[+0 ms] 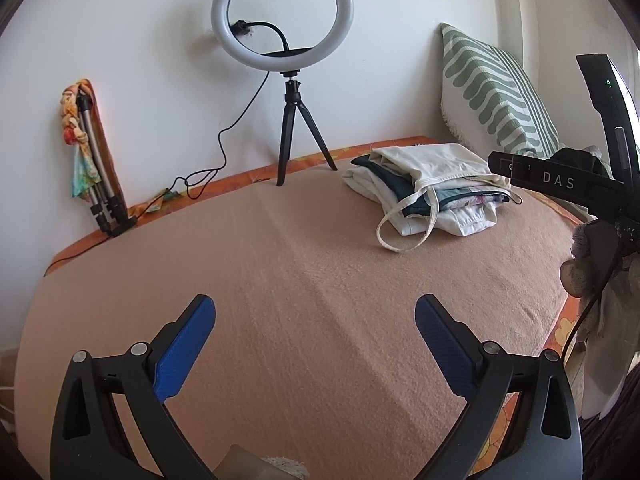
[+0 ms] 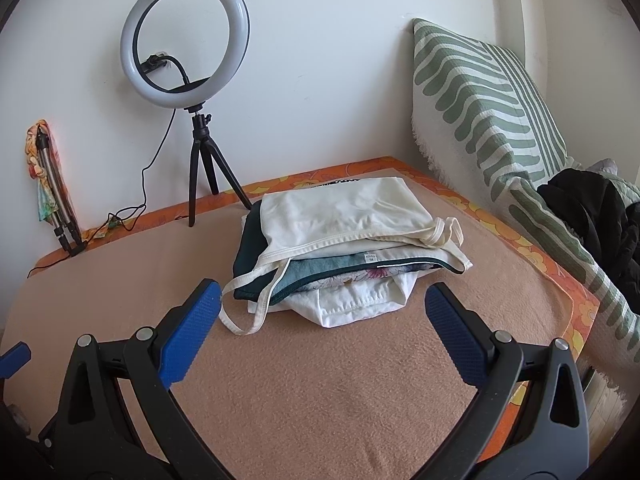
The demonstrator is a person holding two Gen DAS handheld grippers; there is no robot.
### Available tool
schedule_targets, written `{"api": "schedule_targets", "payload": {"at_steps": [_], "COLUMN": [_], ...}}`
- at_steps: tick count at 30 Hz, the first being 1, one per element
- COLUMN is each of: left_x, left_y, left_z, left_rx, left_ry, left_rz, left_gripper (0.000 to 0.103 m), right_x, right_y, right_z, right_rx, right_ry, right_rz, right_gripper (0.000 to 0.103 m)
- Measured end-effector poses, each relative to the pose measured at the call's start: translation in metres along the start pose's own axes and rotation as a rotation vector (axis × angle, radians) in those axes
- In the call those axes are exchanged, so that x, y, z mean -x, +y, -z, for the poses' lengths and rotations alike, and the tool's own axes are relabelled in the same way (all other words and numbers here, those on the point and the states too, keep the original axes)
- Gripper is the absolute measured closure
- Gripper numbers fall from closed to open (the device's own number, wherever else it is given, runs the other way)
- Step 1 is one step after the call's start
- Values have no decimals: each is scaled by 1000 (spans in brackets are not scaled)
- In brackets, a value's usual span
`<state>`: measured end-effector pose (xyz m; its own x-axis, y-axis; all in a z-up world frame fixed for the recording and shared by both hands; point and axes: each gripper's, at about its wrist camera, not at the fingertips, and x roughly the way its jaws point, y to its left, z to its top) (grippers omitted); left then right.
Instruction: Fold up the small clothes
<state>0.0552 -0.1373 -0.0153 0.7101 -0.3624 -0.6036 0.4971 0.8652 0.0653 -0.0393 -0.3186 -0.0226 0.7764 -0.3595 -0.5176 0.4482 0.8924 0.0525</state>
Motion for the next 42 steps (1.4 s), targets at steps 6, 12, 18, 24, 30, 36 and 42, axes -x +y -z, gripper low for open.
{"api": "schedule_targets", "payload": {"at_steps": [6,12,18,24,30,36,42], "left_x": [1,2,4,5,5,5,9], "left_y": [-1,-1,-2,-1,-1,-2,-2], "left_z": [1,1,0,0,0,0,0], "left_rx": [1,7,9,2,1,2,13], "left_ry": [0,-7,-13,-14,-16,-16,-24], "left_rz": [3,2,-3,-3,-3,-5,-1], "left_gripper": [3,3,3,3,3,3,3], "right_x": [-1,1,0,2,2,2,3], "right_y": [0,1,1,1,1,1,1], "right_z": [0,0,-1,0,0,0,0], "right_rx": [2,0,-1,0,-1,0,-4], "right_ry": [-1,-2,-3,-3,-3,-3,-1], "right_rz": [0,2,1,0,0,1,0], "right_gripper": [0,0,0,0,0,0,0]}}
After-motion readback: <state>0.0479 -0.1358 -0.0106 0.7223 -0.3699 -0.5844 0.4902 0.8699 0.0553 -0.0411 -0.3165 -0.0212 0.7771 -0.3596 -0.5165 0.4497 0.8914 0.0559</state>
